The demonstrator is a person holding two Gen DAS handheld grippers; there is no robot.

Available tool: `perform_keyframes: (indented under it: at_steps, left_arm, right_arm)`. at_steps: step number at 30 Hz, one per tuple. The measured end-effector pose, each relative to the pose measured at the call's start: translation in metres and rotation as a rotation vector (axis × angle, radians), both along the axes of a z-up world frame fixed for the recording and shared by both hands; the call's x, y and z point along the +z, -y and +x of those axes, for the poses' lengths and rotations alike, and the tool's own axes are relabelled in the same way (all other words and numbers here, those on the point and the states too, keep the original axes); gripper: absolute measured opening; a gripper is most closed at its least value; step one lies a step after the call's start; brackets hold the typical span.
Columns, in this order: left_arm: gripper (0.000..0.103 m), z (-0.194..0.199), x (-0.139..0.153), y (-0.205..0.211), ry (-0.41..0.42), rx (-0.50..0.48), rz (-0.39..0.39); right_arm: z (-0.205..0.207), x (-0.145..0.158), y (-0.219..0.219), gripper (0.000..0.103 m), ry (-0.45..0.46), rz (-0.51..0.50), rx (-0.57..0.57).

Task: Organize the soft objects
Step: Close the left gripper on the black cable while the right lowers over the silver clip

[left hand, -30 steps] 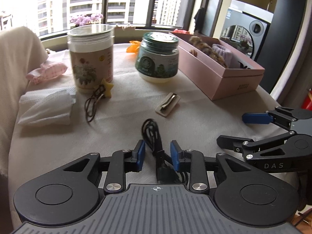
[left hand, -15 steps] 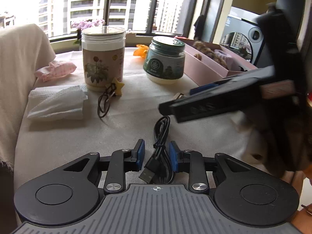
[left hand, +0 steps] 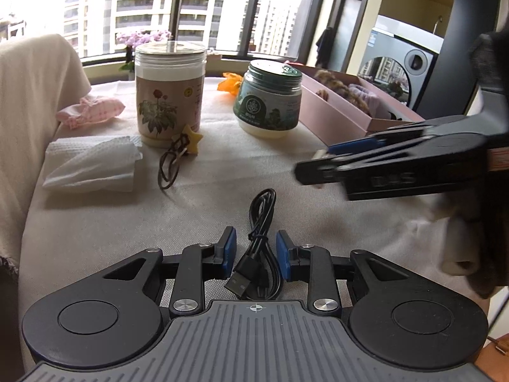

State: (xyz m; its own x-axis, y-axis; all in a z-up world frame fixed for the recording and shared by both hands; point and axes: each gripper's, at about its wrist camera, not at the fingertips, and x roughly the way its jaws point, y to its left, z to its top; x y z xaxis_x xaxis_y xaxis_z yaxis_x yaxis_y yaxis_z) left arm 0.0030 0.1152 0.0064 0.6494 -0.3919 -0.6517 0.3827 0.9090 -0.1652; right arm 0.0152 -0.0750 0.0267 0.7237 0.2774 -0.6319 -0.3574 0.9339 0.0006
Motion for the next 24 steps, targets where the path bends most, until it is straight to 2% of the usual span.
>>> perform_keyframes:
  at_steps: [5,8,12,19,24]
  left_arm:
    - [0.027,-0.002,0.000,0.002,-0.003,0.007,-0.003]
    - [0.027,-0.010,-0.001,0.011,0.038,-0.001,0.050]
    - [0.026,-0.013,-0.001,0.023,0.063,-0.016,0.100]
    - [0.022,-0.022,0.000,0.050,0.052,-0.145,0.089]
    - [0.016,-0.028,0.008,0.073,0.030,-0.228,0.079]
  right_arm:
    - [-0.022,0.005,0.024,0.051,0.012,0.007,-0.032]
    - [-0.030,0.003,0.041,0.051,-0.013,0.012,-0.069]
    - [-0.050,-0.002,0.065,0.051,0.013,-0.027,-0.128]
    - [-0.078,-0.007,0.100,0.051,0.036,-0.048,-0.189]
    - [-0.093,0.001,0.117,0.051,0.075,-0.038,-0.198]
